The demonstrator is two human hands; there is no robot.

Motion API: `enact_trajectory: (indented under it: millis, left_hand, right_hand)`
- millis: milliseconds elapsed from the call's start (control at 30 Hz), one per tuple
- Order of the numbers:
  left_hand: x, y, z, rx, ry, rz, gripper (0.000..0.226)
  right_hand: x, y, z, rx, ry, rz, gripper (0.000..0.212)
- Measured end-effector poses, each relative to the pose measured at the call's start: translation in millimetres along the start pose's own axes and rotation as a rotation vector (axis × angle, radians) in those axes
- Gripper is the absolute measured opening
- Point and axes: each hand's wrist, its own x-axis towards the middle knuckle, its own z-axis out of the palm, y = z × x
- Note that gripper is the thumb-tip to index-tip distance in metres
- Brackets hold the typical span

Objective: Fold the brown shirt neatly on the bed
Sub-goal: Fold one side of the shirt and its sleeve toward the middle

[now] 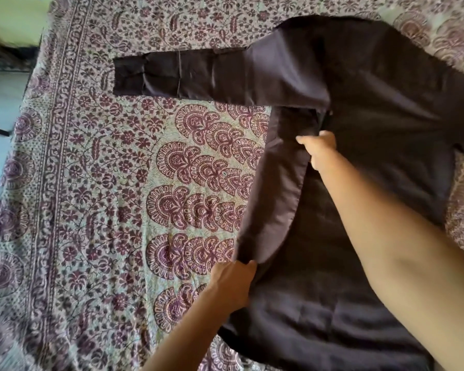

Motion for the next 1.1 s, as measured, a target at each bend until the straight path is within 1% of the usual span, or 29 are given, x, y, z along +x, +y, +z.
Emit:
enact_trajectory:
  millis: [33, 100, 167, 233, 267, 333, 400, 433, 500, 567, 633, 700, 733, 800, 900, 933, 1000, 1033, 1100]
  left_hand:
    - [-4, 2, 0, -0.012, -0.005, 0.005, 0.049]
    - [-11, 10, 3, -0.059, -0.005, 0.051, 0.044]
    - [-13, 21, 9, -0.072, -0.006, 0.075, 0.038]
    - [-10, 32, 20, -0.031, -0.011, 0.037, 0.040]
    - [-8, 37, 26, -0.010, -0.013, 0.022, 0.045]
    - [-6, 42, 39, 0.000, -0.008, 0.031, 0.062]
    - [-11, 42, 48, -0.008, 0.021, 0.043, 0.070]
    - [-15, 41, 53, 0.002, 0.053, 0.057, 0.069]
    - [-23, 34, 65, 0.019, 0.129, 0.079, 0.057]
    - [-31, 25, 81, 0.015, 0.207, 0.107, 0.048]
    - [-37, 15, 92, 0.020, 0.276, 0.110, 0.051]
    - [-41, 7, 103, 0.043, 0.352, 0.044, 0.053]
    - [-45, 4, 103, 0.013, 0.370, 0.009, 0.048]
    - [-50, 2, 100, -0.110, 0.390, -0.052, 0.038]
    - [-51, 0, 101, -0.175, 0.369, -0.098, 0.046]
    - [-51, 1, 100, -0.192, 0.380, -0.085, 0.048]
    - [-53, 4, 100, -0.164, 0.435, 0.023, 0.040]
    - [-53, 6, 104, -0.102, 0.437, 0.085, 0.035]
    - [-54, 6, 113, -0.017, 0.430, 0.079, 0.035]
  right_hand:
    - [-1, 2, -1, 0.029, 0.041, -0.001, 0.039]
    - [-5, 5, -11, 0.028, 0.176, -0.050, 0.030]
    - [-11, 9, -27, -0.037, 0.263, -0.090, 0.028]
    - [-10, 23, -41, -0.051, 0.232, -0.056, 0.028]
    - [-13, 30, -46, -0.041, 0.172, -0.032, 0.026]
    - [-23, 42, -51, 0.004, 0.050, 0.002, 0.014]
    - [-35, 54, -54, -0.032, -0.005, -0.005, 0.022]
    - [-41, 60, -54, -0.073, -0.013, -0.016, 0.024]
    - [-54, 74, -56, -0.196, -0.004, -0.045, 0.022]
    - [-71, 92, -57, -0.310, -0.020, -0.064, 0.026]
    - [-95, 112, -60, -0.401, -0.080, -0.083, 0.031]
    - [-117, 136, -62, -0.452, -0.127, -0.100, 0.027]
    - [-125, 150, -63, -0.438, -0.136, -0.102, 0.022]
    - [-135, 174, -67, -0.330, -0.122, -0.084, 0.017]
    - [-140, 202, -76, -0.158, 0.013, -0.027, 0.022]
    - [-144, 206, -80, -0.138, 0.052, -0.017, 0.024]
    - [-156, 208, -84, -0.142, 0.086, 0.001, 0.020]
    - [-165, 206, -85, -0.143, 0.072, 0.015, 0.018]
    - [-181, 207, -87, -0.222, -0.028, 0.024, 0.023]
